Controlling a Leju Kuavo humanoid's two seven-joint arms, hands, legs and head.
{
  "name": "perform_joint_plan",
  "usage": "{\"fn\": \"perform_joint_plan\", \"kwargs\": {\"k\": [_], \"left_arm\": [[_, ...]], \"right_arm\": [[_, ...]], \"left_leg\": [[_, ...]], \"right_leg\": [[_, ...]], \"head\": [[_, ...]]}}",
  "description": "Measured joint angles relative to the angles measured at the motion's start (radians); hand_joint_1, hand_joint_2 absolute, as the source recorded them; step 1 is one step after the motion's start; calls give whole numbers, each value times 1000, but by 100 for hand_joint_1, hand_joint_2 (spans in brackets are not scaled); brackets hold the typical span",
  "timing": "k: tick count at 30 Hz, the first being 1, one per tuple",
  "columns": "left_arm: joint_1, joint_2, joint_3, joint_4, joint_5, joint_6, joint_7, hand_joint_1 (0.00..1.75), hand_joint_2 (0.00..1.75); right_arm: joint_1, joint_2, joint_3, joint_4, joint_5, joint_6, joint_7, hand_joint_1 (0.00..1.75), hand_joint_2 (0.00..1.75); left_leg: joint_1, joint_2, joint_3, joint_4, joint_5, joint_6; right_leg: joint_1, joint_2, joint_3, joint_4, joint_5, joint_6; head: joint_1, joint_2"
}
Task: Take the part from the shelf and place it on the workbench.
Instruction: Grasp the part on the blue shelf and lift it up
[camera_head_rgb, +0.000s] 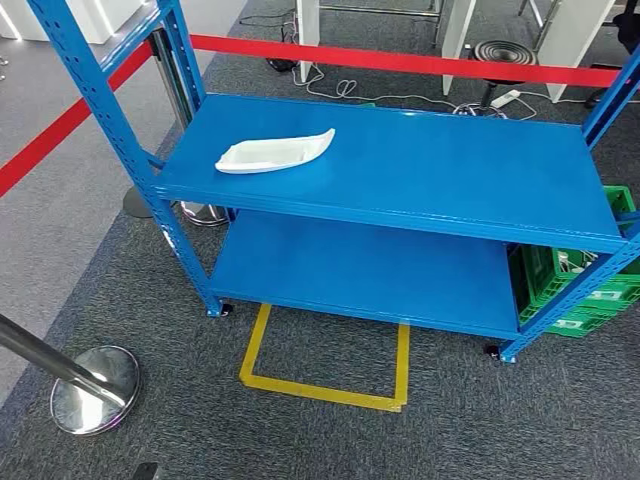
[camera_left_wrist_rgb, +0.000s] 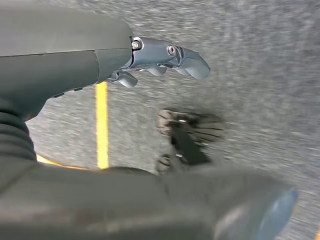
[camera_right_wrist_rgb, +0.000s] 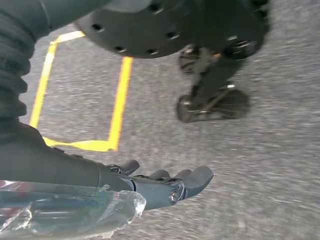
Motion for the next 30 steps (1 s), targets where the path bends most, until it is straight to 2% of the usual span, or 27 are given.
{"fn": "perform_joint_plan", "kwargs": {"k": [8, 9, 12, 13, 30], "left_arm": [[10, -38, 58, -111, -12, -27, -38, 0, 0], [12, -40, 61, -119, -12, -28, -41, 0, 44], [25, -56, 82, -164, -16, -34, -54, 0, 44], [28, -63, 93, -185, -19, -37, -60, 0, 0], [85, -182, 298, -585, -51, -108, -194, 0, 0]], "right_arm": [[20, -5, 13, -115, -38, -3, -36, 0, 175], [22, -6, 14, -123, -41, -3, -38, 0, 175], [37, -6, 15, -169, -56, -6, -49, 0, 175], [42, -6, 17, -189, -64, -7, -55, 0, 175], [121, -19, 53, -566, -237, -18, -166, 0, 175]], "left_leg": [[0, 0, 1, 0, 0, 0], [0, 0, 1, 0, 0, 0], [0, 0, 1, 0, 0, 0], [0, 0, 1, 0, 0, 0], [-2, 0, 1, 1, 0, 1]], "right_leg": [[0, 0, 1, 0, 1, 1], [0, 0, 1, 0, 1, 1], [-1, 0, 1, 0, 1, 1], [-1, 0, 1, 0, 1, 1], [-3, 0, 1, -2, 3, 3]], "head": [[0, 0], [0, 0], [0, 0], [0, 0], [0, 0]]}}
